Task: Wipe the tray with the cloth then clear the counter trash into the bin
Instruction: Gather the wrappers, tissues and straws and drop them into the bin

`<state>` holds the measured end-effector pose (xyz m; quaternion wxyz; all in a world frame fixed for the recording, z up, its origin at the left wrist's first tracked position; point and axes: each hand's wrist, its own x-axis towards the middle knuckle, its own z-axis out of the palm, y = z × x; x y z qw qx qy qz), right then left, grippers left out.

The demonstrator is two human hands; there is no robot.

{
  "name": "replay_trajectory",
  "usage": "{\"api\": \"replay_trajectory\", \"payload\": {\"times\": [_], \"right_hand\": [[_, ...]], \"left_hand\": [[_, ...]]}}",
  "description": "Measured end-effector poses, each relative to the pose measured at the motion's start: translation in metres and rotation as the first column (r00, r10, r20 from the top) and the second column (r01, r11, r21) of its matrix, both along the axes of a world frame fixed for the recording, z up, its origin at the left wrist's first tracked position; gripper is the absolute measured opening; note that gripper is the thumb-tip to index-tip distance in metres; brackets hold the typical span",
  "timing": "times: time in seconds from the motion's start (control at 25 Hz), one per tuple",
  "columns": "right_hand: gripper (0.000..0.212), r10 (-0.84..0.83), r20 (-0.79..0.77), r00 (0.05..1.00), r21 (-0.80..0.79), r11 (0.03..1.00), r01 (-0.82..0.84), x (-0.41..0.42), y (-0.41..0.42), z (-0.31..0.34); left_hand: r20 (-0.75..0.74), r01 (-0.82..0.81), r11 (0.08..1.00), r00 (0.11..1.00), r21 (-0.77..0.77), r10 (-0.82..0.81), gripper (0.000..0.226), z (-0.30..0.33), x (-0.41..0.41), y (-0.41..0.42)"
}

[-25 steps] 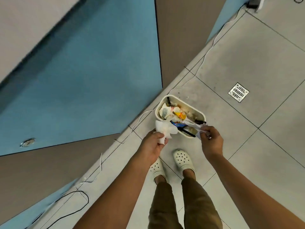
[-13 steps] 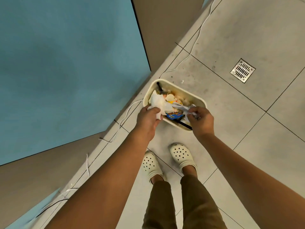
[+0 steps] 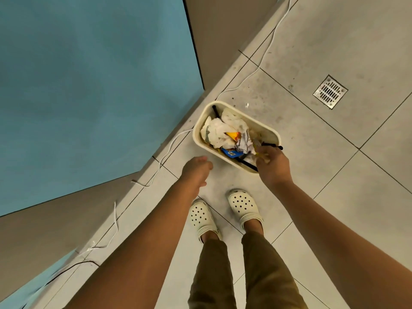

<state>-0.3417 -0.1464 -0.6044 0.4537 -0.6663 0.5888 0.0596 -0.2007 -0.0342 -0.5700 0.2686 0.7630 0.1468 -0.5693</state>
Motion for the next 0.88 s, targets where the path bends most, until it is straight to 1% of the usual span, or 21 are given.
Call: {"api": "replay_trajectory", "payload": {"times": [0.08, 0.12, 0.2, 0.32, 0.4, 0.48, 0.56, 0.64, 0.72, 0.76, 0.8, 0.84, 0.88], "right_hand": [[0.031, -0.016, 0.010, 1.000, 0.029, 0.999, 0.015, -0.002, 0.003, 0.019], [0.030, -0.020, 0.023, 1.000, 0.045, 0.999, 0.019, -0.001, 0.004, 0.031], [0.028, 0.000, 0.061, 0.998, 0.056, 0.998, -0.003, 0.005, 0.004, 0.061], [0.029, 0.119, 0.184, 0.976, 0.023, 0.992, -0.126, 0.018, 0.003, 0.123], [0.028, 0.218, 0.290, 0.932, -0.022, 0.975, -0.221, 0.025, -0.002, 0.183], [0.026, 0.282, 0.366, 0.887, -0.073, 0.959, -0.275, 0.032, -0.008, 0.248], [0.025, 0.330, 0.426, 0.842, -0.131, 0.944, -0.304, 0.038, -0.012, 0.308], [0.024, 0.397, 0.461, 0.794, -0.179, 0.918, -0.355, 0.045, -0.008, 0.356], [0.023, 0.475, 0.477, 0.740, -0.207, 0.879, -0.430, 0.049, 0.009, 0.392], [0.022, 0.492, 0.480, 0.727, -0.207, 0.868, -0.451, 0.051, 0.014, 0.402], [0.022, 0.520, 0.492, 0.699, -0.207, 0.849, -0.486, 0.053, 0.024, 0.414], [0.021, 0.568, 0.504, 0.650, -0.220, 0.813, -0.540, 0.060, 0.039, 0.434], [0.020, 0.580, 0.511, 0.634, -0.217, 0.801, -0.557, 0.065, 0.043, 0.440]], "left_hand": [[-0.050, -0.142, 0.990, 0.989, -0.012, 0.141, 0.034, 0.019, -0.005, 0.012], [-0.053, -0.178, 0.984, 0.983, -0.031, 0.176, 0.031, 0.031, -0.007, 0.016], [-0.021, -0.190, 0.979, 0.982, -0.077, 0.189, 0.026, 0.058, -0.007, 0.019], [0.009, -0.198, 0.973, 0.980, -0.121, 0.201, 0.021, 0.110, -0.001, 0.014], [0.052, -0.207, 0.965, 0.975, -0.160, 0.218, 0.021, 0.160, 0.006, 0.008], [0.113, -0.210, 0.944, 0.963, -0.256, 0.245, 0.020, 0.222, 0.010, 0.006], [0.184, -0.181, 0.919, 0.949, -0.351, 0.257, 0.022, 0.285, 0.008, 0.009], [0.239, -0.188, 0.902, 0.925, -0.390, 0.296, 0.025, 0.337, 0.002, 0.023], [0.279, -0.200, 0.895, 0.903, -0.400, 0.326, 0.026, 0.382, -0.009, 0.046], [0.292, -0.173, 0.897, 0.906, -0.406, 0.306, 0.025, 0.396, -0.012, 0.051], [0.318, -0.145, 0.898, 0.902, -0.415, 0.292, 0.024, 0.412, -0.015, 0.062], [0.361, -0.121, 0.891, 0.884, -0.438, 0.298, 0.022, 0.434, -0.015, 0.080], [0.376, -0.091, 0.884, 0.881, -0.458, 0.286, 0.020, 0.445, -0.013, 0.083]]}}
